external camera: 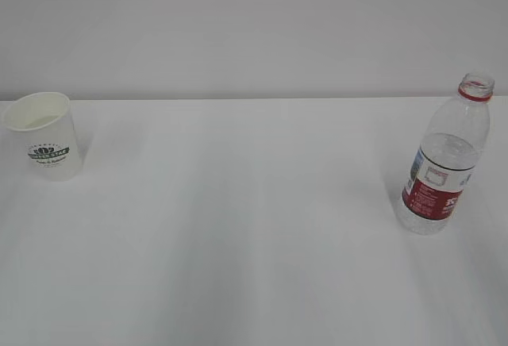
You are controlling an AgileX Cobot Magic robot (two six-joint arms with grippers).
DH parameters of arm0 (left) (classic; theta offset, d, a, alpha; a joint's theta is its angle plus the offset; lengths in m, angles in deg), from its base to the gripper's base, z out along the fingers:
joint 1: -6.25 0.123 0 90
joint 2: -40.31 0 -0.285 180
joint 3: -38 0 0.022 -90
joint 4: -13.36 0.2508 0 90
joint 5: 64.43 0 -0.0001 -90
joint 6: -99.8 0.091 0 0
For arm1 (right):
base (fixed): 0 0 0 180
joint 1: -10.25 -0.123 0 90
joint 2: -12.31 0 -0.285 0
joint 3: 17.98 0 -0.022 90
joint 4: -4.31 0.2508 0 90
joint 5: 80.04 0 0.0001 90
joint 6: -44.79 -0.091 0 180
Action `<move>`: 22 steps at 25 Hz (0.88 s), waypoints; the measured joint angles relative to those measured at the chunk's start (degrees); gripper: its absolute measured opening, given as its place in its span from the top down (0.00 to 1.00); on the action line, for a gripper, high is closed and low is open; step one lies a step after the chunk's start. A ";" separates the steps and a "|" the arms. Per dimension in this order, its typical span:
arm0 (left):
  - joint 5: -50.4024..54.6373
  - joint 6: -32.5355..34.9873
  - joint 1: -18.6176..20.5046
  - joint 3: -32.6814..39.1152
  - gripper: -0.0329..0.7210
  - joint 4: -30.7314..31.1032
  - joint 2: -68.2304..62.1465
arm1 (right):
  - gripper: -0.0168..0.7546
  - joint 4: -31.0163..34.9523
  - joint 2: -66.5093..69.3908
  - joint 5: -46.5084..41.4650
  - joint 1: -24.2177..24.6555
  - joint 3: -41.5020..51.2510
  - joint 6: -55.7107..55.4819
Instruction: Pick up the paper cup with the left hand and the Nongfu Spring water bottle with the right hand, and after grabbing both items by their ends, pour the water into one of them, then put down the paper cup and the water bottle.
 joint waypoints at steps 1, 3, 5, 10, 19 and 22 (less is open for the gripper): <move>1.58 0.00 0.00 0.00 0.27 0.26 1.66 | 0.22 1.38 -1.19 -0.98 0.00 0.00 1.99; 5.20 0.00 0.00 0.00 0.27 0.50 4.96 | 0.22 3.70 -3.09 -2.71 0.00 0.09 4.97; 9.43 0.00 0.00 0.00 0.28 0.71 7.85 | 0.22 5.01 -4.30 -3.52 0.00 0.46 6.53; 19.24 0.00 0.00 0.00 0.28 0.73 14.97 | 0.22 5.62 -6.59 -4.72 0.00 1.99 7.45; 29.95 0.00 0.00 -2.00 0.29 0.73 20.37 | 0.22 5.68 -8.39 -5.74 0.00 1.99 7.71; 31.90 0.00 0.00 -2.50 0.29 0.73 20.37 | 0.22 5.68 -8.39 -5.94 0.00 1.99 7.71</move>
